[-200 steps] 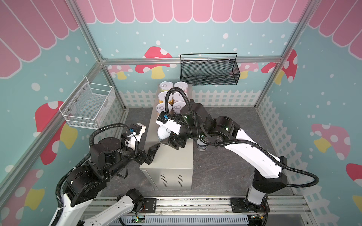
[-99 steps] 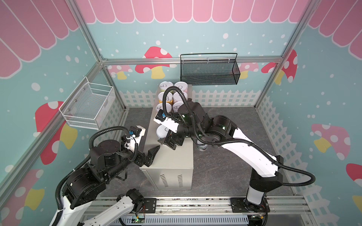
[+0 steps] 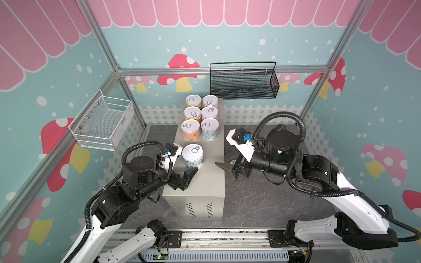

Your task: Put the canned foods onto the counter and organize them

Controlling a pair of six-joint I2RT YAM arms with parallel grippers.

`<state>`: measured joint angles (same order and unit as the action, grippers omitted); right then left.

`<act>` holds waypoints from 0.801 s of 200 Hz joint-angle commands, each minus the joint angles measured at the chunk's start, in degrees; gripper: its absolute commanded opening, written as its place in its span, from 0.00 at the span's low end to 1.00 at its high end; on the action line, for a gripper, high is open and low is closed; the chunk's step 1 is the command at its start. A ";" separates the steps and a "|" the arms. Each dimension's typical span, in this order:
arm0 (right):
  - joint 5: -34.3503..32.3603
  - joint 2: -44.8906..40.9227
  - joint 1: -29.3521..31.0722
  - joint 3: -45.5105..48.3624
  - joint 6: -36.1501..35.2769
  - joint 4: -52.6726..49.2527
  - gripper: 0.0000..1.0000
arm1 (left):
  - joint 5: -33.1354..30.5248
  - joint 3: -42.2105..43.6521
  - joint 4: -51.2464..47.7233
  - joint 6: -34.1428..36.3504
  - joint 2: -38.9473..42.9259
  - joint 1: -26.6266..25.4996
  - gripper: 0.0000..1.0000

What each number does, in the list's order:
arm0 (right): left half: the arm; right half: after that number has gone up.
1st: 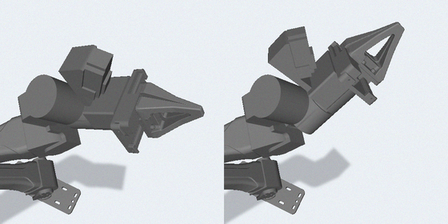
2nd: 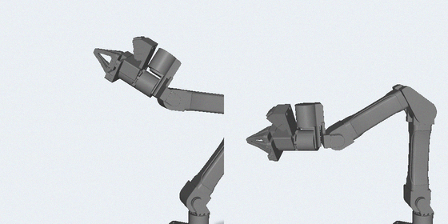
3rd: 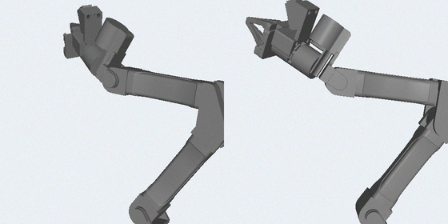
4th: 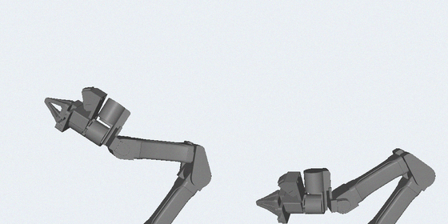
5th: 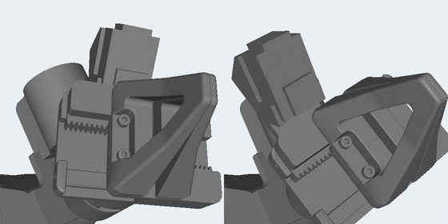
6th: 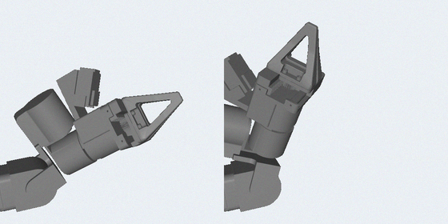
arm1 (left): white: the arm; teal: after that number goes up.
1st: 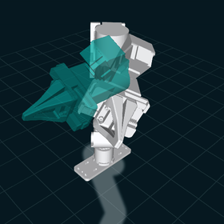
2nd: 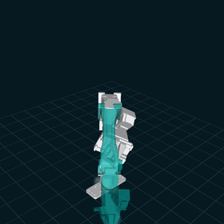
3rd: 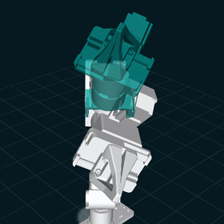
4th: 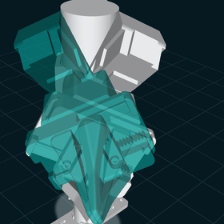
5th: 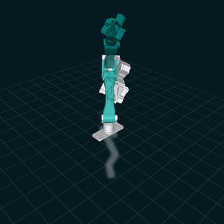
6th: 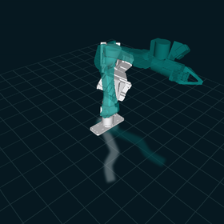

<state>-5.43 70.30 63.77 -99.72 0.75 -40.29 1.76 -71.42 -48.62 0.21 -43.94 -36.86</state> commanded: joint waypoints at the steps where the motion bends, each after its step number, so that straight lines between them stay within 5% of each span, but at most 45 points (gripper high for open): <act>1: -2.92 -1.89 0.26 4.55 1.94 2.89 0.99 | 2.41 1.34 5.53 -0.90 0.00 0.29 1.00; 160: -2.19 -2.68 0.13 13.99 1.39 11.32 0.99 | -3.28 8.43 18.79 -4.00 2.13 1.07 0.92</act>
<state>-7.75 67.09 63.77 -86.70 2.39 -31.83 0.38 -63.24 -31.55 -4.32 -42.13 -36.51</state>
